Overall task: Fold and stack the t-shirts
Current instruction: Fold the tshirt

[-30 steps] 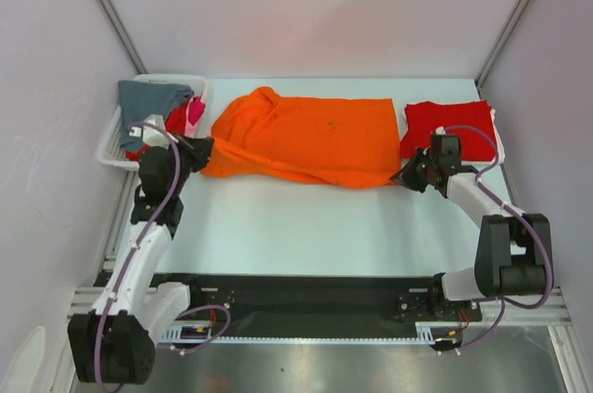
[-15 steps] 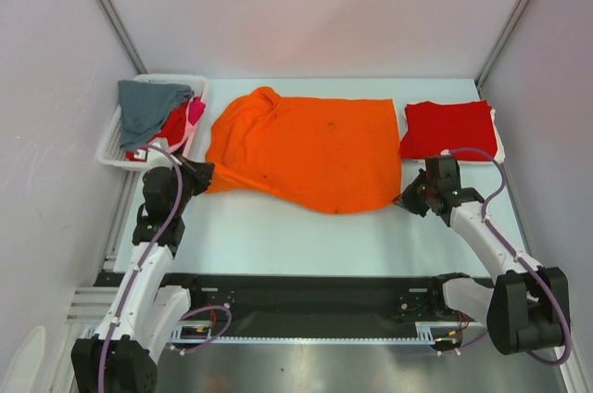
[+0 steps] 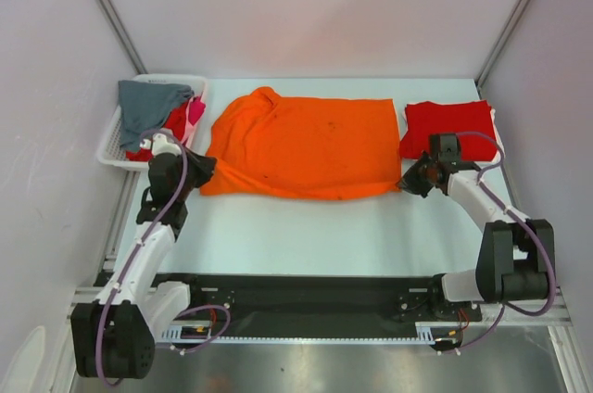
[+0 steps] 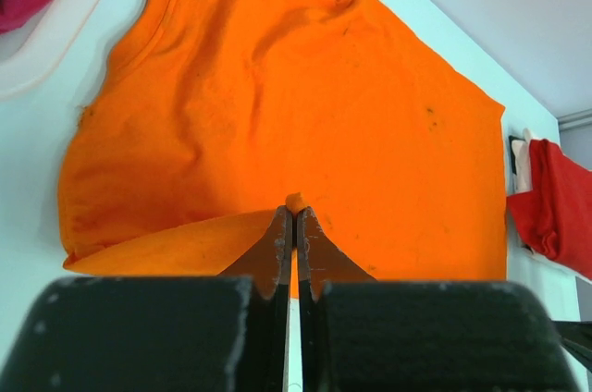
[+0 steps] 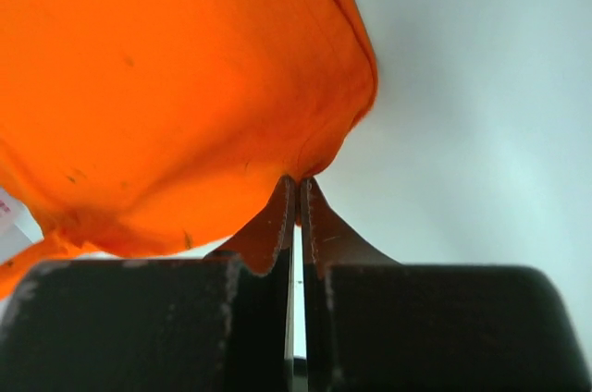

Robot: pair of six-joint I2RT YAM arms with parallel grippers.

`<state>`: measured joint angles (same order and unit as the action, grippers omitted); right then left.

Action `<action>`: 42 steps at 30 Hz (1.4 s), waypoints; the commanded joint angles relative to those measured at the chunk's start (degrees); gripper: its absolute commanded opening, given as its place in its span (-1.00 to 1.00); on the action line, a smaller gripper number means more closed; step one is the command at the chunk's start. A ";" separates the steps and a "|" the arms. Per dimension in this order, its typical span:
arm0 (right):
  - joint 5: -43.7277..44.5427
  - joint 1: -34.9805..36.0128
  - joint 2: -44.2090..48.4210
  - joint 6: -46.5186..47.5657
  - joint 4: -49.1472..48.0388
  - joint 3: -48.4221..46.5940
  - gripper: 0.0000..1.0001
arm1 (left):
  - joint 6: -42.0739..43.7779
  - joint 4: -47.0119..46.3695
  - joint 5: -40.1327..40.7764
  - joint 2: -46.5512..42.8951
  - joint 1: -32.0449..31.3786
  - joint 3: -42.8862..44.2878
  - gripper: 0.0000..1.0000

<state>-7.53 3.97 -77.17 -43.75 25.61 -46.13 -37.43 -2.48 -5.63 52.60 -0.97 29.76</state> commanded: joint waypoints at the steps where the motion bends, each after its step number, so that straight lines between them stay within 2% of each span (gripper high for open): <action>1: -2.40 -1.77 -3.15 1.39 -0.82 -4.75 -1.00 | 0.78 -4.20 1.49 1.53 0.18 4.87 -0.99; 17: -4.42 -3.26 -17.49 -0.46 -0.99 -18.02 -1.00 | -0.54 -10.44 1.85 17.00 0.09 14.71 -1.00; 28: -4.25 -3.44 -24.61 -2.83 -2.05 -23.30 -1.00 | -0.45 -12.99 0.09 26.59 0.09 21.21 -0.99; 42: -2.84 -3.53 -26.02 -5.73 -3.19 -24.27 -1.00 | 0.69 -15.01 -2.37 35.72 0.09 28.07 -0.99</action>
<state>-11.14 0.71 -102.43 -48.25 23.79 -68.05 -37.50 -14.02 -6.66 87.05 -0.97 54.54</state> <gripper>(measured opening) 0.018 0.011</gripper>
